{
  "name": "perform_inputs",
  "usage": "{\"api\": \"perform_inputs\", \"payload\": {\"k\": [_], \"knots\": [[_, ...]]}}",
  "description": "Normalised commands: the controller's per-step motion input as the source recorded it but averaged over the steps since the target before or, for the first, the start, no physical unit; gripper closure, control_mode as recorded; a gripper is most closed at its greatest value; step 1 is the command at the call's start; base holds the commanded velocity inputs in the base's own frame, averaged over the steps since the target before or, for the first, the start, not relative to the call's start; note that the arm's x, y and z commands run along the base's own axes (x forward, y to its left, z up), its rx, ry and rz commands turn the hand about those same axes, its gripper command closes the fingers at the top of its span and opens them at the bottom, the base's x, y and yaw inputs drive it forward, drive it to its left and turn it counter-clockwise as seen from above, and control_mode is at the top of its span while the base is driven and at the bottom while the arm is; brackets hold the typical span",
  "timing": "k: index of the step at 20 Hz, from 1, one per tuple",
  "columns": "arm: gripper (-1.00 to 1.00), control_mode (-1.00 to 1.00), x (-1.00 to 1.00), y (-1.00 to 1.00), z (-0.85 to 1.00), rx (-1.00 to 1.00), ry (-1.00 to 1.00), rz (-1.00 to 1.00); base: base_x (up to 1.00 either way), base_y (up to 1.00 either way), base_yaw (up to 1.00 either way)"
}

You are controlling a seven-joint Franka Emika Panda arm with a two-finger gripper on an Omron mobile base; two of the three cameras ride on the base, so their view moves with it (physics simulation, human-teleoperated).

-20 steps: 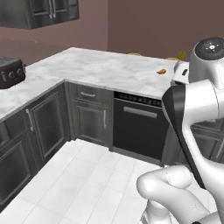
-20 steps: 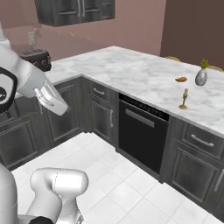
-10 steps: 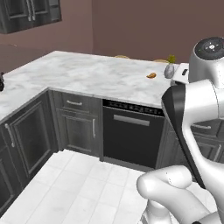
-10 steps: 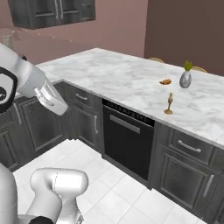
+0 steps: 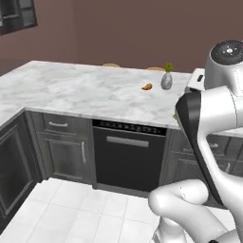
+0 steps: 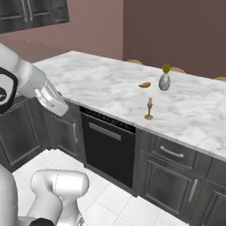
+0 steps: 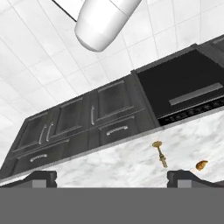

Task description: Pick the jar and candle from the dining table and place them in the open cabinet. Close the cabinet after placing the objects.

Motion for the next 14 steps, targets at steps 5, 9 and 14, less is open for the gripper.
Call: {"api": "perform_inputs", "payload": {"k": [5, 9, 14], "knots": [[-1.0, 1.0, 0.0, 0.0, 0.0, 0.0, 0.0, 0.0, 0.59, 0.08, -0.28], [-1.0, 1.0, 0.0, 0.0, 0.0, 0.0, 0.0, 0.0, 0.6, 0.22, -0.29], [-1.0, 1.0, 0.0, 0.0, 0.0, 0.0, 0.0, 0.0, 0.54, 0.42, -0.27]]}}
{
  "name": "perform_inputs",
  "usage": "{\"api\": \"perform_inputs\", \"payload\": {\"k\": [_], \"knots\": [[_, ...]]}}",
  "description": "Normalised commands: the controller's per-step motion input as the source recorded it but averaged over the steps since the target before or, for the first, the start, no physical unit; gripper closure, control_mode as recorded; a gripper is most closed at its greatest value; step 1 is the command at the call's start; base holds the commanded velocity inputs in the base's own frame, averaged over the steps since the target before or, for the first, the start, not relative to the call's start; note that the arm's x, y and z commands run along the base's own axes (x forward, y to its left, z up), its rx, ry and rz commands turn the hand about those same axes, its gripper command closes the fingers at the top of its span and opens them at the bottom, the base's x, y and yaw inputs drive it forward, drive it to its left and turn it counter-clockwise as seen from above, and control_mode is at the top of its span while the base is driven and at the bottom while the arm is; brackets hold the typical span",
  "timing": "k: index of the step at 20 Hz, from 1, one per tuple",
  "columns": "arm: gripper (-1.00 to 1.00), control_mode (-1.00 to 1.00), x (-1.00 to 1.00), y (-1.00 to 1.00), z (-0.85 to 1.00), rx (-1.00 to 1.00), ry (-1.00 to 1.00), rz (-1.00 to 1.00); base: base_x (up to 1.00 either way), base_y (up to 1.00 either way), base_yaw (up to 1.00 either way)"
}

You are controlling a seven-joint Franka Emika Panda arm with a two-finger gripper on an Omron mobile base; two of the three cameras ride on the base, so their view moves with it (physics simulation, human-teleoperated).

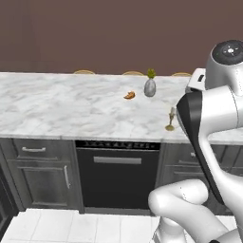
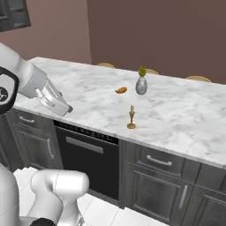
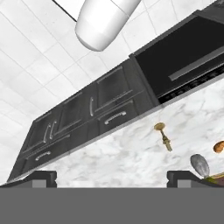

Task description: Pick the jar and candle from the dining table and place them in the open cabinet. Close the cabinet after placing the objects.

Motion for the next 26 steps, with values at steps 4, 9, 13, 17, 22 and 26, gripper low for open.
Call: {"api": "perform_inputs", "payload": {"k": [4, 9, 13, 17, 22, 26], "knots": [[-1.0, 1.0, 0.0, 0.0, 0.0, 0.0, 0.0, 0.0, 0.43, 0.5, -0.24], [-1.0, 1.0, 0.0, 0.0, 0.0, 0.0, 0.0, 0.0, 0.44, 0.37, -0.24], [-1.0, 1.0, 0.0, 0.0, 0.0, 0.0, 0.0, 0.0, 0.55, 0.02, -0.2], [-1.0, 1.0, 0.0, 0.0, 0.0, 0.0, 0.0, 0.0, 0.53, 0.0, -0.17], [-1.0, 1.0, 0.0, 0.0, 0.0, 0.0, 0.0, 0.0, 0.46, 0.02, -0.16], [-1.0, 1.0, 0.0, 0.0, 0.0, 0.0, 0.0, 0.0, 0.17, 0.05, -0.07]]}}
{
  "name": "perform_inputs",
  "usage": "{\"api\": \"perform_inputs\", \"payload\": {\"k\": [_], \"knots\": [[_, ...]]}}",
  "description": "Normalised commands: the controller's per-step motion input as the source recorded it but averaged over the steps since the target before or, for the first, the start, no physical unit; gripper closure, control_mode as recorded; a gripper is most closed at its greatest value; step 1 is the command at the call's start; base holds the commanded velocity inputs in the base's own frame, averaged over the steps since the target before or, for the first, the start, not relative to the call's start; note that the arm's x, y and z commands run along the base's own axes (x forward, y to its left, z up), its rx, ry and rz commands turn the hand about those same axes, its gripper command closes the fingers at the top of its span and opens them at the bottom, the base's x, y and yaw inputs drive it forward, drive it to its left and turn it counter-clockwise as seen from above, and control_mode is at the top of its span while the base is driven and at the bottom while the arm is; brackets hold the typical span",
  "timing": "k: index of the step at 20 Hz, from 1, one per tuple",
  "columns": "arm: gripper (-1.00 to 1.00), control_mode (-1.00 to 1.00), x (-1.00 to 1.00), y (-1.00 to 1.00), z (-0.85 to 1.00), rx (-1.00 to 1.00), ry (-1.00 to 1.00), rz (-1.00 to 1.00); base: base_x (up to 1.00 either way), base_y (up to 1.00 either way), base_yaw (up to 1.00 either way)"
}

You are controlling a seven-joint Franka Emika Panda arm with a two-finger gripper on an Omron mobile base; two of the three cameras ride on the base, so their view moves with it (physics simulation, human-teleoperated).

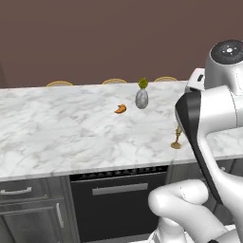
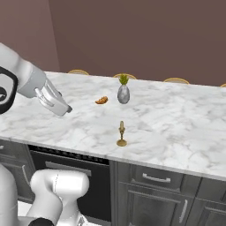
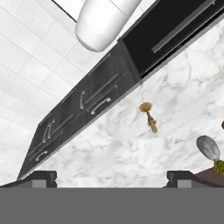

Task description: Pick the jar and candle from the dining table and place them in the open cabinet. Close the cabinet after placing the objects.

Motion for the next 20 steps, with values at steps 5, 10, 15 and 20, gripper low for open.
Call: {"api": "perform_inputs", "payload": {"k": [5, 10, 15, 20], "knots": [[-1.0, 1.0, 0.0, 0.0, 0.0, 0.0, 0.0, 0.0, 0.0, 0.0, 0.0], [-1.0, 1.0, 0.0, 0.0, 0.0, 0.0, 0.0, 0.0, -0.01, 0.0, 0.0], [-1.0, -1.0, -0.04, 0.0, -0.46, 0.0, 0.0, 0.0, 0.0, 0.0, 0.0], [-1.0, -1.0, 0.0, 0.0, -0.54, 0.0, 0.0, -0.01, 0.0, 0.0, 0.0]]}}
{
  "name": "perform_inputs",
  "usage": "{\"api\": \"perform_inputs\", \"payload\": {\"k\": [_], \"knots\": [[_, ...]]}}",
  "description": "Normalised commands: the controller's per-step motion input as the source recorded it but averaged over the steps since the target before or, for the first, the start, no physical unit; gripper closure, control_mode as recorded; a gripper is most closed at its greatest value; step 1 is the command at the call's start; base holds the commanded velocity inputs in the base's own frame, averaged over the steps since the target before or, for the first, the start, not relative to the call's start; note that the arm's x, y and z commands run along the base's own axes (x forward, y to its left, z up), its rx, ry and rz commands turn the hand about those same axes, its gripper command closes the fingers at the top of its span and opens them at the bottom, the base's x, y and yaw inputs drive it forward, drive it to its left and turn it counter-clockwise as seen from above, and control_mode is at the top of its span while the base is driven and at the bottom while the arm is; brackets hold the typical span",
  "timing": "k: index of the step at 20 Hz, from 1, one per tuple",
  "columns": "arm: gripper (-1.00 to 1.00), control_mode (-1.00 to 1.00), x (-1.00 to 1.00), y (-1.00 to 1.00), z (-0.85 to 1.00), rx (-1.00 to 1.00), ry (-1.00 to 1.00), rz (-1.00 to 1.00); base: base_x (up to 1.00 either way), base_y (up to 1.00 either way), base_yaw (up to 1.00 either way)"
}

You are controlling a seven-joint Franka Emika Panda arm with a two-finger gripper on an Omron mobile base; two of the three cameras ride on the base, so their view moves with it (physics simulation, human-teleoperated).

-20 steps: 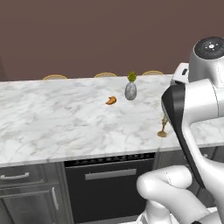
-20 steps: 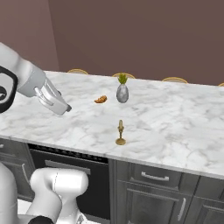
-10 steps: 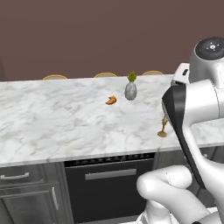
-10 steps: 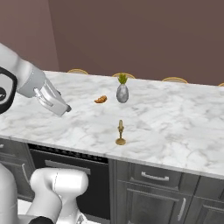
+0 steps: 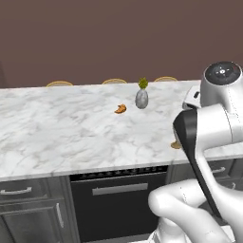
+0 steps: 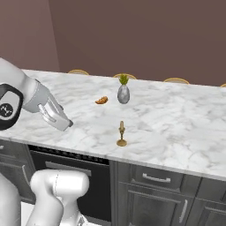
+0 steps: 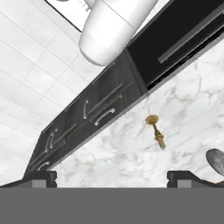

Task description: Pick the jar and candle from the dining table and place them in the open cabinet. Close the cabinet after placing the objects.

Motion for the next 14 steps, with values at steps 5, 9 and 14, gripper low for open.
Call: {"api": "perform_inputs", "payload": {"k": [5, 9, 14], "knots": [[-1.0, -1.0, 0.08, 0.0, -0.46, 0.0, 0.0, -0.04, 0.0, 0.0, 0.0], [-1.0, -1.0, 0.31, 0.0, -0.4, 0.0, 0.0, -0.04, 0.0, 0.0, 0.0], [-1.0, -1.0, 0.45, 0.0, -0.35, -0.03, 0.0, -0.01, 0.0, 0.0, 0.0]]}}
